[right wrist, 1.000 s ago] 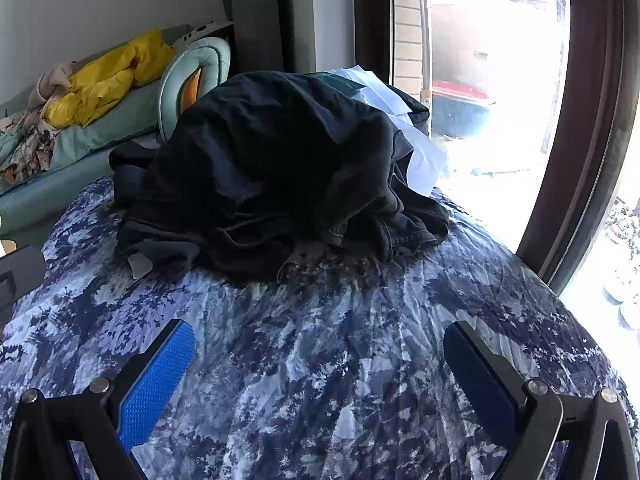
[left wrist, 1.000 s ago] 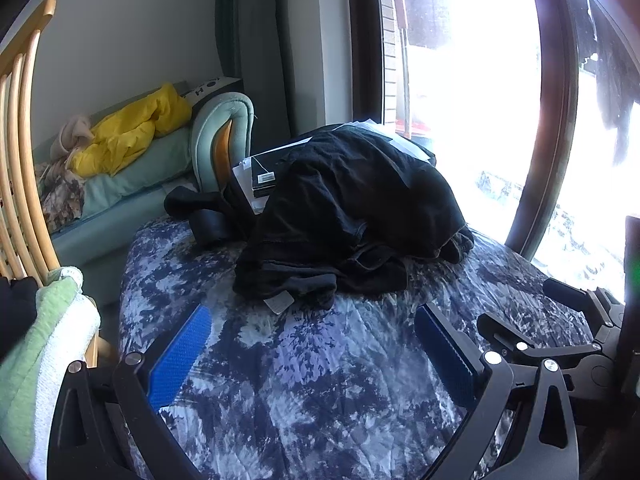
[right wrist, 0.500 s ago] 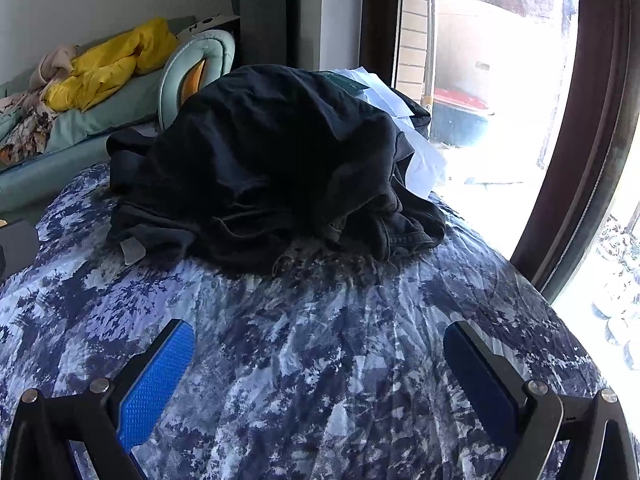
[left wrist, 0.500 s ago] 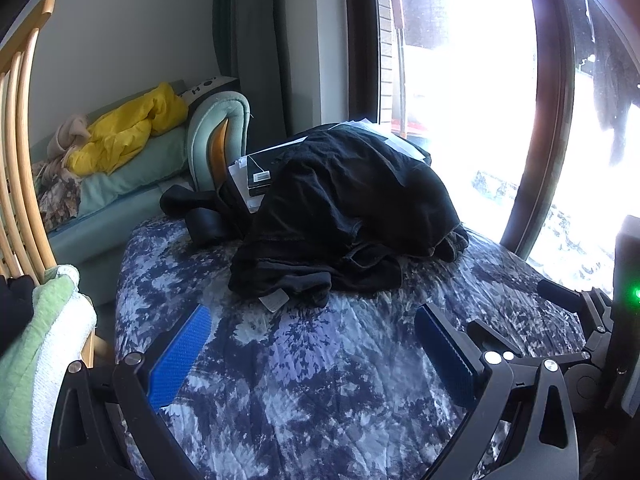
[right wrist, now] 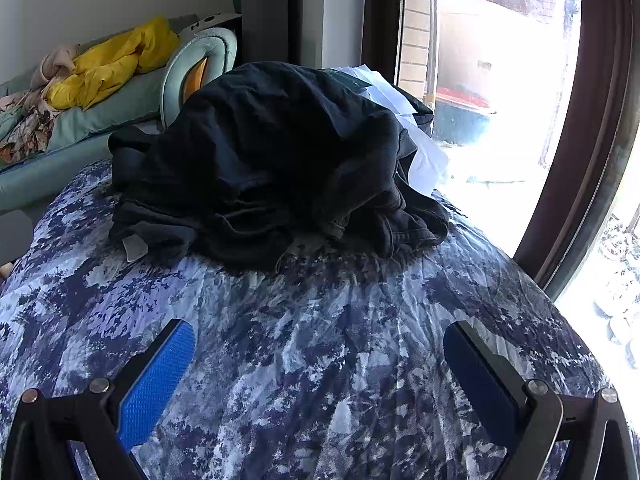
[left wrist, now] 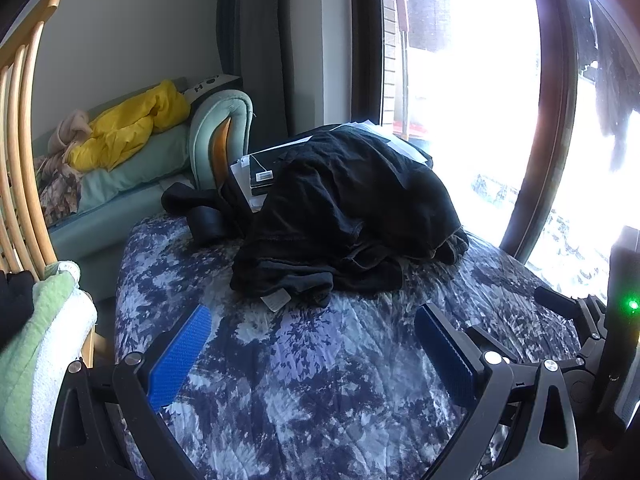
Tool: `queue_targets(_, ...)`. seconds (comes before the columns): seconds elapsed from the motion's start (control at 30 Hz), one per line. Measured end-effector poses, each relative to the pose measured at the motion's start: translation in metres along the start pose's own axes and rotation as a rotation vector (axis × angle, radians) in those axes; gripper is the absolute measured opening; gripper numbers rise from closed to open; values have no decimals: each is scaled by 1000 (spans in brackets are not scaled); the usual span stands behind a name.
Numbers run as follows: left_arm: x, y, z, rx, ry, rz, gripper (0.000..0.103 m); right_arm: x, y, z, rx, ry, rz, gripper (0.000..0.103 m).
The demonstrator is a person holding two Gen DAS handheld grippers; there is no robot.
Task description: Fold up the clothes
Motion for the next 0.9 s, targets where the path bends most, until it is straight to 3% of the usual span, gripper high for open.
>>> queue_targets(0.53,4,4,4,10,-26,14,103,3,1,4,-5,-8,16,102)
queue_targets(0.8,0,5,2,26,-19,22,103,28,2,-3,-31,-65,-37,102)
queue_targets(0.87,-2,0,0,25,-11,11,103,41,1,-11,-34,-81,-66,98)
queue_targets(0.9,-2,-1,-1,20,-11,9,103,50,0,-17,-33,-97,-81,89)
Point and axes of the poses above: each gripper's, at about its wrist camera, not at the fingertips, and x roughly the way its jaws point, y to its right, z to its underside, the point moved 9 cm from there along x, roughly the way its jaws point, and after that the axes turned 3 degrees about -x, right-handed, at the moved point
